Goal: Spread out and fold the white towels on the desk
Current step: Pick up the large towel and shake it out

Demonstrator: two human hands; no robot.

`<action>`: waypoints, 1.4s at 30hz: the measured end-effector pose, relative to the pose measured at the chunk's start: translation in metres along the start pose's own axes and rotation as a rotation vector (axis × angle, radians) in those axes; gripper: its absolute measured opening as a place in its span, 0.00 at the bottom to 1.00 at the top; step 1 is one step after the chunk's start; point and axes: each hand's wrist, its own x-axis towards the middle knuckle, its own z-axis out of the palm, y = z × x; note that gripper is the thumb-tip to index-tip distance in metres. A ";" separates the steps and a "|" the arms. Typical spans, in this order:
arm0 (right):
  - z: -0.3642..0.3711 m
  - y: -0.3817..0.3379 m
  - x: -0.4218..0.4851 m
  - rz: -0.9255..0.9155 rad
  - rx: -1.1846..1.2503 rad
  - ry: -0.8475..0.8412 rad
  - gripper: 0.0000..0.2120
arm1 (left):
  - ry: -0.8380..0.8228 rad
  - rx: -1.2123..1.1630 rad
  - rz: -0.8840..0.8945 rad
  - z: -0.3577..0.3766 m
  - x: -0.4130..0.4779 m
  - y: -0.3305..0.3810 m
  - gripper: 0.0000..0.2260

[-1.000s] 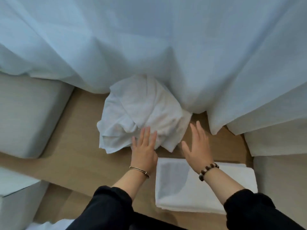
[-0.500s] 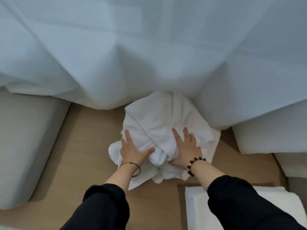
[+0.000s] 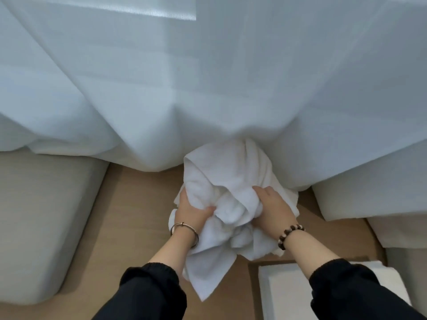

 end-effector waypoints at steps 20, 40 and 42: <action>-0.299 -0.024 -0.222 0.062 0.186 0.271 0.24 | -0.214 -0.125 0.090 0.006 -0.268 0.249 0.26; -0.456 0.179 -0.510 0.422 0.150 0.460 0.26 | -0.661 0.548 0.432 0.260 -0.499 0.376 0.17; -0.465 0.202 -0.541 0.515 0.172 0.490 0.29 | -0.721 0.514 0.445 0.285 -0.535 0.388 0.17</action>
